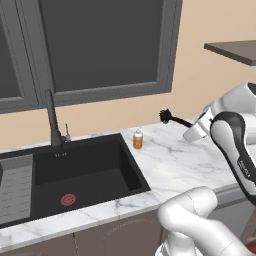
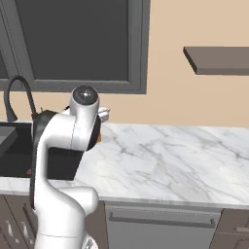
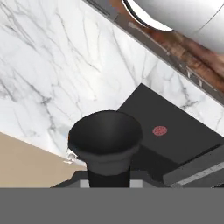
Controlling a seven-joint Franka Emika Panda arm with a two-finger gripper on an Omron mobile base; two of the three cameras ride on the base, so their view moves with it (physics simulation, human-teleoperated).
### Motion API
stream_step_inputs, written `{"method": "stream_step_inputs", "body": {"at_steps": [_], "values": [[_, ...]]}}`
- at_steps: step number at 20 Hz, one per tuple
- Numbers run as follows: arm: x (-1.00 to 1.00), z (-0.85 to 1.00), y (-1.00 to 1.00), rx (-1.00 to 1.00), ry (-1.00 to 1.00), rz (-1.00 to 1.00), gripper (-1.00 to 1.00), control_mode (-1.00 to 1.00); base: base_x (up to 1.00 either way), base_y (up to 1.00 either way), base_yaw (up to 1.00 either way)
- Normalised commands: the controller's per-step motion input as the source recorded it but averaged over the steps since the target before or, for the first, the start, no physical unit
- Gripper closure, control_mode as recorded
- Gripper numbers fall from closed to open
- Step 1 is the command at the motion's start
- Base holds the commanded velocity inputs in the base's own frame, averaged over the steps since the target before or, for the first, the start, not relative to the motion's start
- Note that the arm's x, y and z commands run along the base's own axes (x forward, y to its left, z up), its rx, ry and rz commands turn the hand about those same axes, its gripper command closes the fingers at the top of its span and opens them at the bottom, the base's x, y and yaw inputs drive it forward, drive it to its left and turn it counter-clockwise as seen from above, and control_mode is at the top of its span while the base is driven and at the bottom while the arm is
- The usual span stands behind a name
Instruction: Locate and retrieve the soap dispenser and dish brush from the cabinet. Place them next to the sink.
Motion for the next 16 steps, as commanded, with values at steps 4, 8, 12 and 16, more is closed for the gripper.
{"method": "stream_step_inputs", "body": {"at_steps": [4, 8, 12, 16], "values": [[0.54, -0.69, -0.19, -0.21, 0.00, 0.03, 1.00, -1.00, 0.00, 0.00, 0.00], [0.29, -0.84, -0.09, -0.26, 0.00, 0.13, 1.00, -1.00, 0.00, 0.00, 0.00], [0.27, -0.68, -0.23, -0.21, -0.02, 0.14, 1.00, -1.00, 0.00, 0.00, 0.00], [0.21, -0.28, -0.39, -0.02, 0.00, 0.14, 1.00, -1.00, 0.00, 0.00, 0.00]]}}
